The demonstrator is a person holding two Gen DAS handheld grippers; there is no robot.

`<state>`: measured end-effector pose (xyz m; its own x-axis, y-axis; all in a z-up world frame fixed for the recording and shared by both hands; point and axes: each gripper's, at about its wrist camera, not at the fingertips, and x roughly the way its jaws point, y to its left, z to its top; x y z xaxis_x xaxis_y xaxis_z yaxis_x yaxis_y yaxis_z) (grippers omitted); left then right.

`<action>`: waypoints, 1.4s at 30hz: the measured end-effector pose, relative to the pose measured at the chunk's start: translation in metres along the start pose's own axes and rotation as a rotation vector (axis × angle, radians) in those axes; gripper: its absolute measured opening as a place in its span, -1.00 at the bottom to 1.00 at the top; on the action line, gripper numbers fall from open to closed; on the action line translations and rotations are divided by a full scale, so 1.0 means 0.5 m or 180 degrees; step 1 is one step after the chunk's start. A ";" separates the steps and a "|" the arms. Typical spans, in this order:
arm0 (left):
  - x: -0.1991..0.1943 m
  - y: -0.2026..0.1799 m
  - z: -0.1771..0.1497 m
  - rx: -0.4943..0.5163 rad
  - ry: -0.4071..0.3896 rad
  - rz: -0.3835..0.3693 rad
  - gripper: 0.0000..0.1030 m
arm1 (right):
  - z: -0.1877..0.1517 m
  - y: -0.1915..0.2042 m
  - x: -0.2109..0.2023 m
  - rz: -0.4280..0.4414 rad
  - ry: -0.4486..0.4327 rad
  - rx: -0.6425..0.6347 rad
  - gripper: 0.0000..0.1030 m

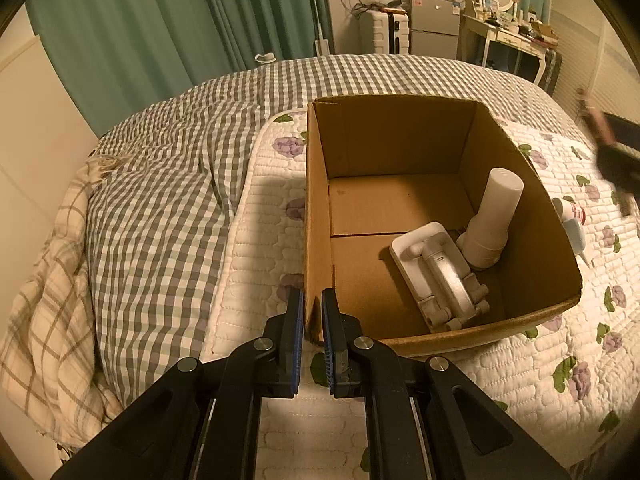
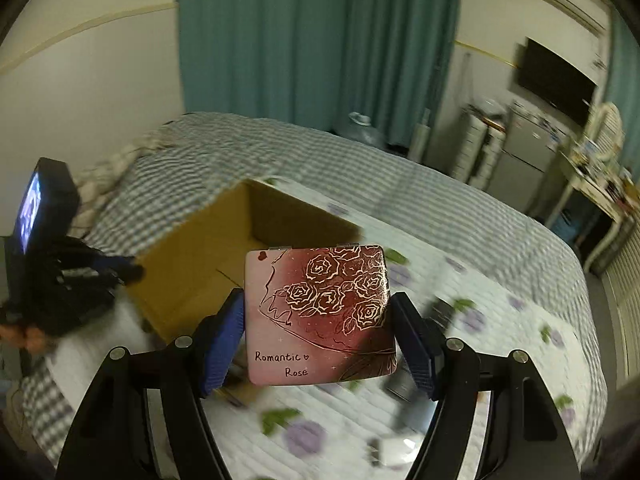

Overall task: Organize rigid objects
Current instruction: 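Carry the pink card case with the right tool and release it into the box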

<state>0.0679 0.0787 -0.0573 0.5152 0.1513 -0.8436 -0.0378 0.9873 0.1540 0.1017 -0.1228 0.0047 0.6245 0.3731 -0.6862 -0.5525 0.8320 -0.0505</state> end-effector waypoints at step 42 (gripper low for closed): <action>-0.009 0.007 -0.003 -0.0050 -0.0003 -0.0023 -0.83 | 0.007 0.051 -0.048 -0.0396 -0.0201 -0.0127 0.92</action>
<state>0.0641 0.0814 -0.0536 0.5162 0.1440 -0.8442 -0.0474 0.9891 0.1397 0.0746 -0.1093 0.0225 0.7222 0.2942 -0.6260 -0.4894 0.8569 -0.1619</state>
